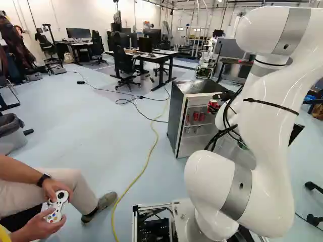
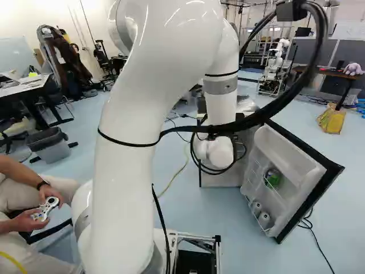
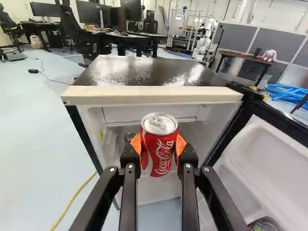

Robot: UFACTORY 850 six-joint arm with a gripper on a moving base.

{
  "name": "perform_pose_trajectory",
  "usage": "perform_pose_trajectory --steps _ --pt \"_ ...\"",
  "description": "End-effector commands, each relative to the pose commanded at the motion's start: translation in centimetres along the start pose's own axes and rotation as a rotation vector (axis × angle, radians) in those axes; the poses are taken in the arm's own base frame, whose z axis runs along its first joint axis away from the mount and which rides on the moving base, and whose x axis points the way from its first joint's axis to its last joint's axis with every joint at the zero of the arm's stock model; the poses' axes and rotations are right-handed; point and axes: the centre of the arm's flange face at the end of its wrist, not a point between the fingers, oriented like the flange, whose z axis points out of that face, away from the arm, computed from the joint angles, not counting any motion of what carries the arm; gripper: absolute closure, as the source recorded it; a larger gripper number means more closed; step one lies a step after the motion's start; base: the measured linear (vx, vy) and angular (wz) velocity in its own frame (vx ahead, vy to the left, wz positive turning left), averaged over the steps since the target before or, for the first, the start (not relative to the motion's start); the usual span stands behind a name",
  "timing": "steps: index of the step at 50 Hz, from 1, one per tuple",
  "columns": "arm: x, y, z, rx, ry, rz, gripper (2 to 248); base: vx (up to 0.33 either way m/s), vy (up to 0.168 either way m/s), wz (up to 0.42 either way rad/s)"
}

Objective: Grab a drink from the fridge

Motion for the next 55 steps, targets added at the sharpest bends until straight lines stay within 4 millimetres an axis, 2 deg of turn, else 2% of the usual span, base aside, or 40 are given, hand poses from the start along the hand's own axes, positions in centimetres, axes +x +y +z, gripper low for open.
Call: perform_pose_trajectory --steps 20,55 --pt "2.2 0.1 -0.7 -0.009 0.036 -0.022 162 0.000 0.000 0.000" --pt "5.6 0.4 -0.7 -0.018 0.051 -0.068 162 0.000 0.000 0.000"
